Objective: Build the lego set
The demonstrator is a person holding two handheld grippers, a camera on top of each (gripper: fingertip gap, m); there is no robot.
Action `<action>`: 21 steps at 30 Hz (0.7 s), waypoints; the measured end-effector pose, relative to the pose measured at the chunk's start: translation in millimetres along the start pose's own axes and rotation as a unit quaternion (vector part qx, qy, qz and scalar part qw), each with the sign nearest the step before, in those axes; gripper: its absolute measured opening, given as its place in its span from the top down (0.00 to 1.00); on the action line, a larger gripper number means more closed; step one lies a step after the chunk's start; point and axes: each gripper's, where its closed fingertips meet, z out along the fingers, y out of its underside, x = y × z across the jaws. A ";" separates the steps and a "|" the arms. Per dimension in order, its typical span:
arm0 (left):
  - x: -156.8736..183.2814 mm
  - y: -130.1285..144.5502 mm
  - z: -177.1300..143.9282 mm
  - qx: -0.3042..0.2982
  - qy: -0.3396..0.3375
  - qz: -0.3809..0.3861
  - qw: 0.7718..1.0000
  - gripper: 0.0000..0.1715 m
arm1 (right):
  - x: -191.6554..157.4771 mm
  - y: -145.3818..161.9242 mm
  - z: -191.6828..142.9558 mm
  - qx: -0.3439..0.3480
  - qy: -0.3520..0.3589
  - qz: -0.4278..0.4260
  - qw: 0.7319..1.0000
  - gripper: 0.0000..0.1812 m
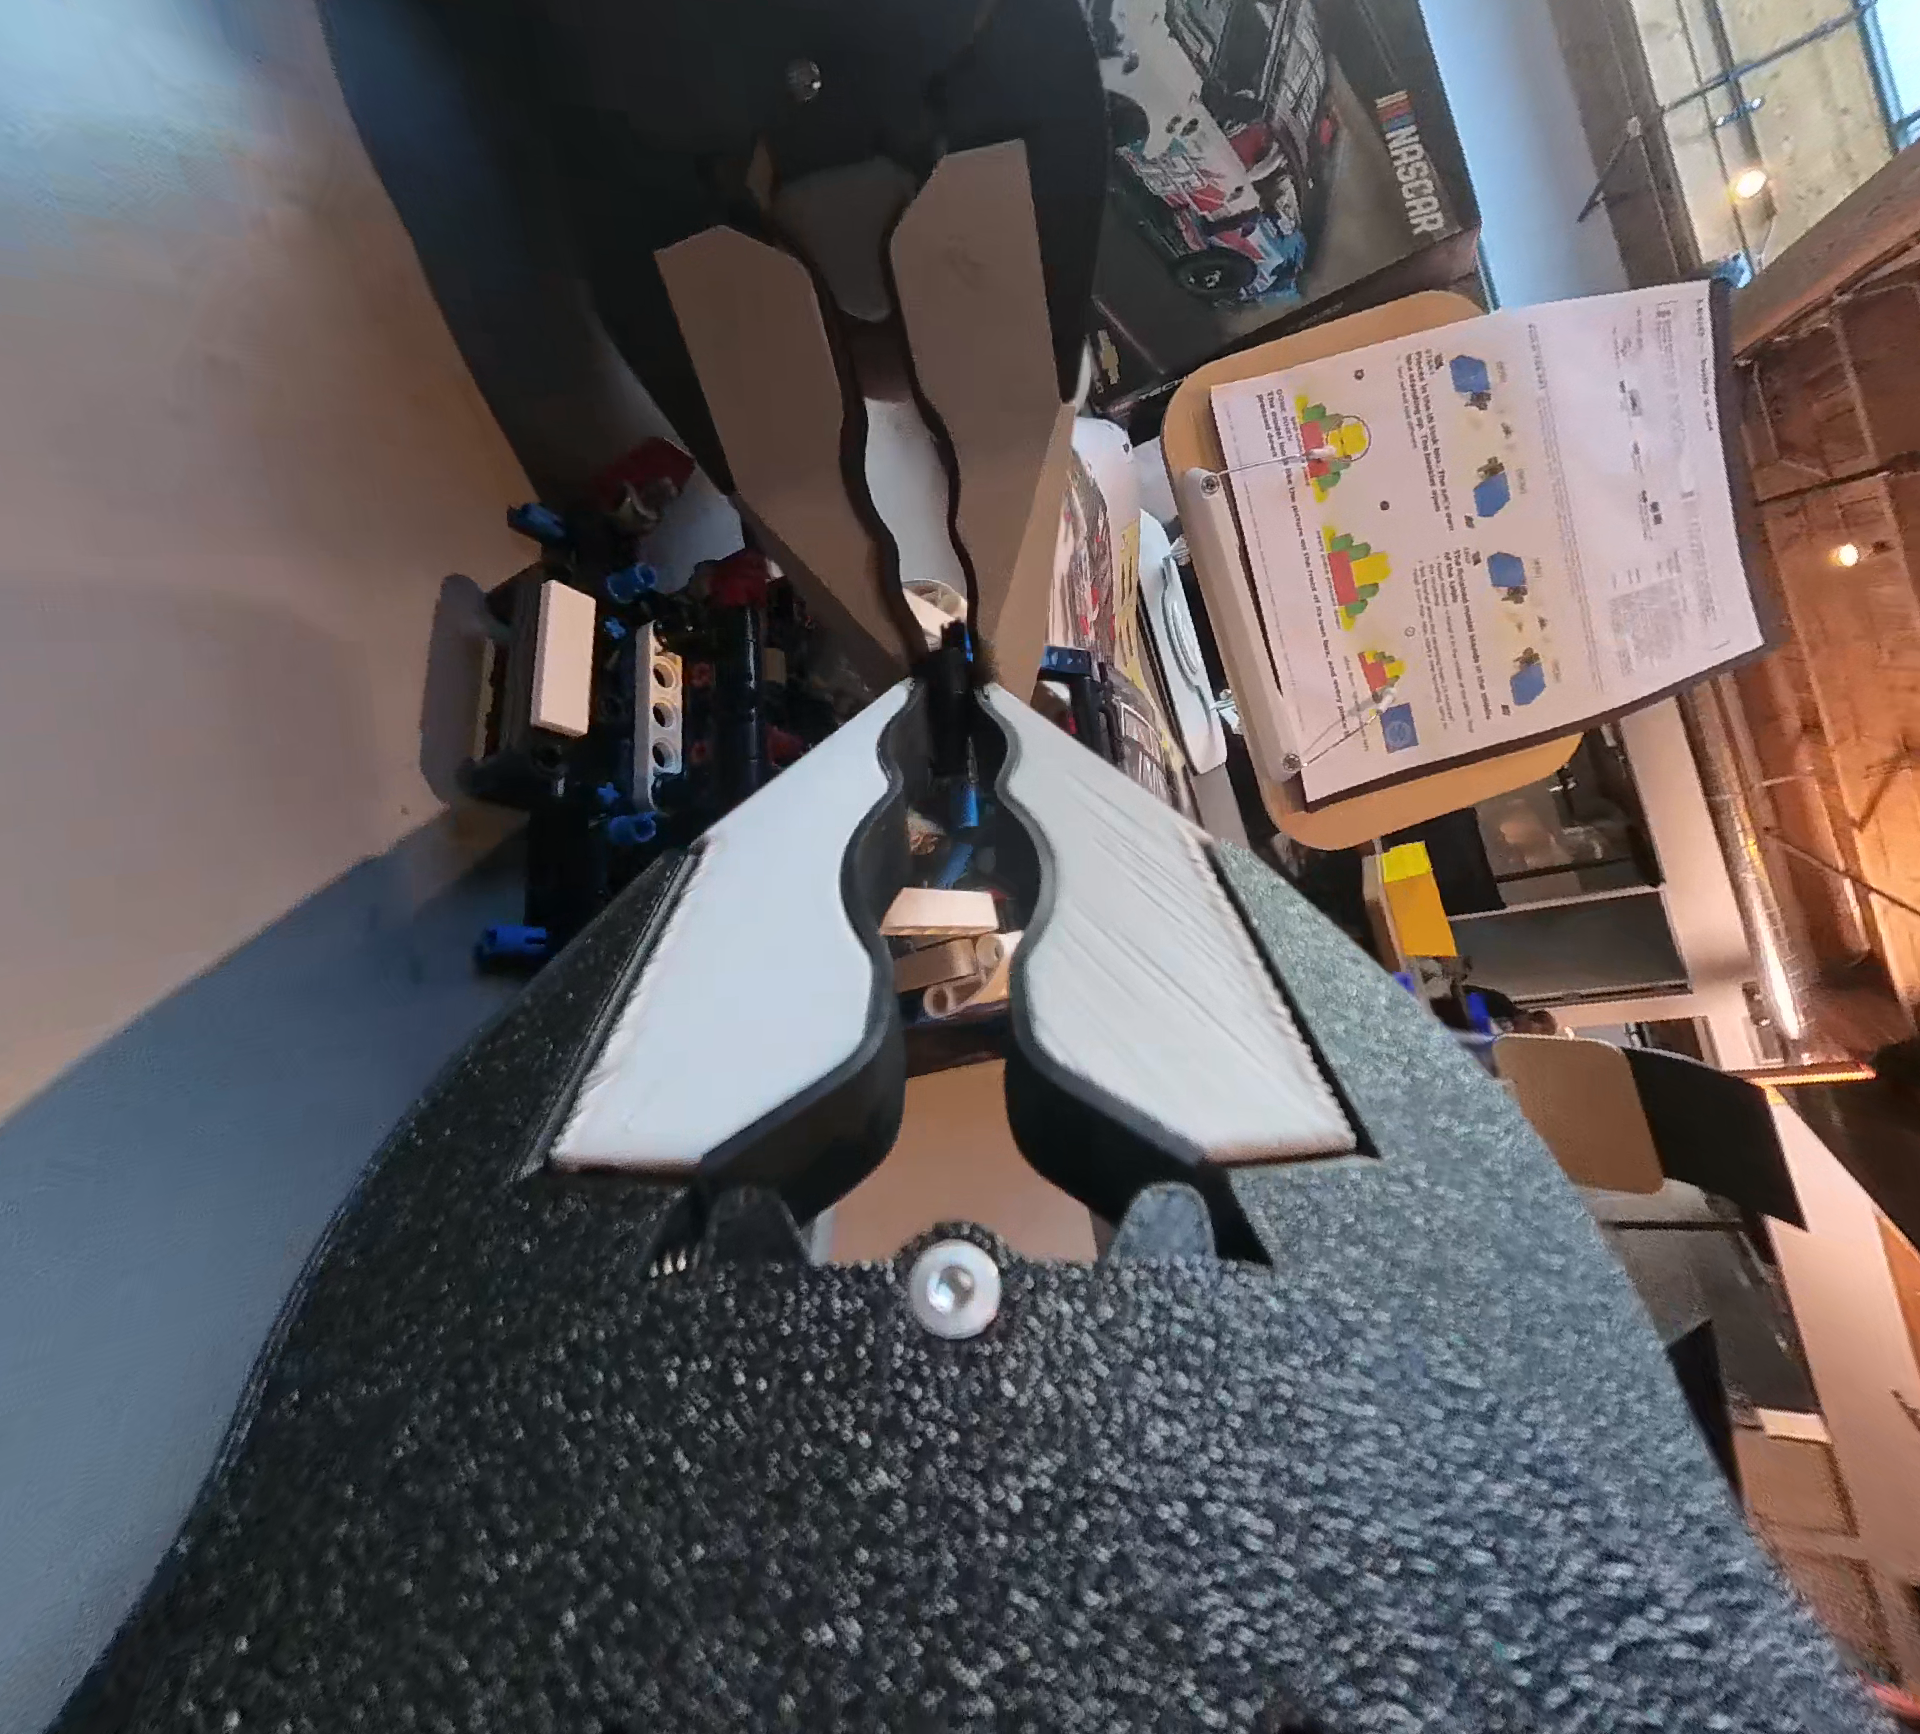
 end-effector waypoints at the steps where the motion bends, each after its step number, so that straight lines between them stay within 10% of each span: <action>1: -0.8 0.2 0.1 -0.005 -0.007 0.006 1.000 0.96 | 0.6 0.3 -0.1 -0.002 -0.001 0.008 1.000 0.96; 14: -0.1 -2.3 -2.1 0.003 0.010 -0.030 1.000 0.97 | -3.8 -8.3 -6.6 0.031 -0.022 0.056 0.998 0.97; 21: -3.6 -4.5 -4.4 0.033 0.010 -0.052 0.998 0.97 | 32.4 32.8 -20.5 0.049 -0.100 0.403 0.908 0.91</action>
